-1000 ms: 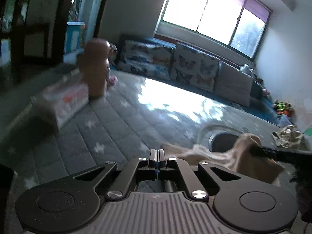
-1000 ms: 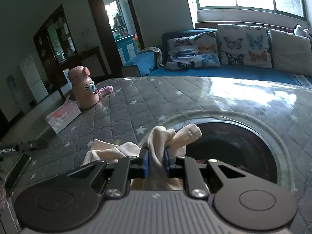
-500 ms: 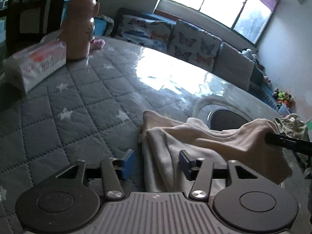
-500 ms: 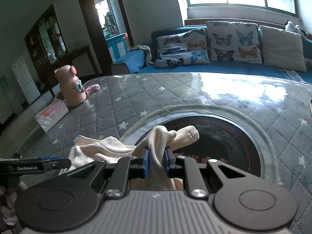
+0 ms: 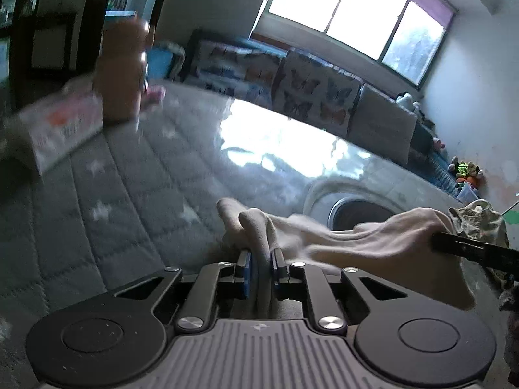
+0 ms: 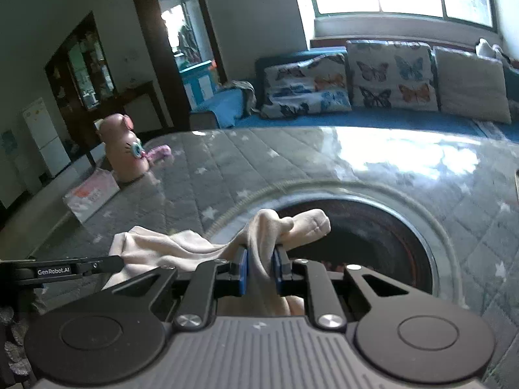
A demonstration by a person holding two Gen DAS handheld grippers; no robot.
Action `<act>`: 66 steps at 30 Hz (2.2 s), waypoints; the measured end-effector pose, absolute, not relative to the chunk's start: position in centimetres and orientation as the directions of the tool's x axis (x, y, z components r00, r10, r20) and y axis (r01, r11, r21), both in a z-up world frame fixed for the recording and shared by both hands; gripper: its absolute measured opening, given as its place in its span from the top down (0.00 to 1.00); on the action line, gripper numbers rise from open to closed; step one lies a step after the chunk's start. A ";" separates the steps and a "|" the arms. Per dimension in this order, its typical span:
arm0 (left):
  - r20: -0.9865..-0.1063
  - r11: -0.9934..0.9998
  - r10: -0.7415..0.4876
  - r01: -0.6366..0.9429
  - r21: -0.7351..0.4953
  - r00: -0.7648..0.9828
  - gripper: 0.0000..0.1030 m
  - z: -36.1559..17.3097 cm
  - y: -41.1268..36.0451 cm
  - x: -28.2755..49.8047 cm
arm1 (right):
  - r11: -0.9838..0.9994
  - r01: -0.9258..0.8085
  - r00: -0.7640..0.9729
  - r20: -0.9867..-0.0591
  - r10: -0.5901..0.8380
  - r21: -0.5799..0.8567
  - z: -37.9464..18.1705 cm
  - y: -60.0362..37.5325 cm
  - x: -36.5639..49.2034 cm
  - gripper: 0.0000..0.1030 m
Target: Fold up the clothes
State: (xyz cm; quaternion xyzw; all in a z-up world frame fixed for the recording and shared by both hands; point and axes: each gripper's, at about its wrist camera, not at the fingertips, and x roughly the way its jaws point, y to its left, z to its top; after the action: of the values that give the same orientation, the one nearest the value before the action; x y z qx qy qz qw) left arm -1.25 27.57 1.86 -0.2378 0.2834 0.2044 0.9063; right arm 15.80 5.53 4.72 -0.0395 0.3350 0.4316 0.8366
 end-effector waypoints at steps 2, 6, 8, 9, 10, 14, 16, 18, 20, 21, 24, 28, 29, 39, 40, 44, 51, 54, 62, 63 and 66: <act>-0.594 0.806 0.255 -0.507 -0.305 0.763 0.87 2.9 27.7 -1.9 | 0.613 -0.758 0.403 -0.581 0.707 0.221 5.4 6.0 15.4 0.86; -0.564 0.799 0.304 -0.528 -0.289 0.768 0.88 4.7 28.9 -3.5 | 0.589 -0.777 0.394 -0.558 0.730 0.222 6.5 7.2 14.7 0.86; -0.557 0.794 0.327 -0.542 -0.277 0.764 0.88 5.5 29.6 -4.4 | 0.575 -0.787 0.385 -0.549 0.742 0.224 6.9 8.0 14.3 0.86; -0.554 0.792 0.336 -0.547 -0.272 0.762 0.88 5.8 29.9 -4.8 | 0.568 -0.792 0.381 -0.545 0.747 0.225 7.1 8.4 14.1 0.86; -0.552 0.790 0.345 -0.552 -0.266 0.759 0.88 6.1 30.2 -5.2 | 0.560 -0.797 0.376 -0.540 0.753 0.225 7.3 8.8 13.9 0.86; -0.558 0.776 0.379 -0.582 -0.243 0.738 0.88 6.5 31.3 -6.5 | 0.531 -0.815 0.347 -0.538 0.768 0.232 7.3 10.8 13.4 0.86; -0.563 0.765 0.395 -0.599 -0.236 0.726 0.88 6.4 31.9 -7.0 | 0.520 -0.821 0.334 -0.541 0.772 0.235 7.2 11.8 13.3 0.86; -0.570 0.752 0.408 -0.616 -0.233 0.713 0.88 6.2 32.5 -7.4 | 0.506 -0.829 0.316 -0.547 0.775 0.238 6.9 12.9 13.1 0.86; -0.577 0.742 0.419 -0.630 -0.228 0.702 0.88 5.9 33.2 -7.8 | 0.495 -0.836 0.301 -0.553 0.776 0.239 6.7 13.8 13.0 0.86; -0.581 0.737 0.423 -0.637 -0.225 0.695 0.88 5.8 33.4 -7.9 | 0.489 -0.839 0.294 -0.557 0.777 0.239 6.6 14.2 13.0 0.86; -0.590 0.726 0.435 -0.653 -0.218 0.680 0.95 5.5 34.0 -8.3 | 0.479 -0.844 0.279 -0.563 0.778 0.243 6.3 15.2 13.0 0.86; -0.593 0.709 0.452 -0.672 -0.215 0.666 0.98 5.1 34.6 -8.5 | 0.479 -0.842 0.272 -0.570 0.775 0.250 6.0 16.0 13.4 0.86; -0.596 0.704 0.453 -0.676 -0.216 0.663 0.98 4.9 34.7 -8.4 | 0.485 -0.838 0.276 -0.574 0.771 0.248 5.7 16.3 13.4 0.86; -0.640 0.710 0.408 -0.667 -0.225 0.651 0.95 2.8 34.9 -7.5 | 0.526 -0.821 0.299 -0.615 0.729 0.224 3.9 16.8 14.6 0.86; -0.645 0.711 0.403 -0.666 -0.226 0.649 0.94 2.6 34.9 -7.5 | 0.526 -0.820 0.298 -0.618 0.728 0.224 3.7 16.8 14.7 0.86; -0.670 0.707 0.388 -0.671 -0.223 0.632 0.70 1.3 34.6 -7.0 | 0.539 -0.811 0.302 -0.627 0.718 0.227 3.2 16.9 15.2 0.86; -0.705 0.700 0.395 -0.690 -0.185 0.589 0.50 0.0 34.4 -6.1 | 0.581 -0.790 0.337 -0.653 0.679 0.196 2.2 17.0 15.9 0.75; -0.707 0.701 0.400 -0.692 -0.174 0.584 0.43 -0.1 34.3 -5.9 | 0.591 -0.783 0.348 -0.653 0.672 0.191 2.2 16.6 16.2 0.67; -0.701 0.716 0.417 -0.684 -0.140 0.579 0.11 0.2 33.2 -5.4 | 0.547 -0.819 0.308 -0.670 0.675 0.174 2.0 16.0 15.5 0.50; -0.699 0.717 0.418 -0.683 -0.137 0.580 0.08 0.2 33.0 -5.4 | 0.540 -0.824 0.304 -0.672 0.675 0.171 2.1 16.0 15.3 0.47; -0.697 0.719 0.425 -0.683 -0.128 0.578 0.00 0.5 32.5 -5.5 | 0.515 -0.841 0.287 -0.673 0.681 0.162 2.2 15.8 14.5 0.39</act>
State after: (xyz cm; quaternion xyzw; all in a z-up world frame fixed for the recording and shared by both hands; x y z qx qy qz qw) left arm -5.53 32.47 0.47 -0.1958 0.3298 0.3196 0.8664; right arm 14.47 15.77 2.17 -0.1125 0.3559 0.4792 0.7944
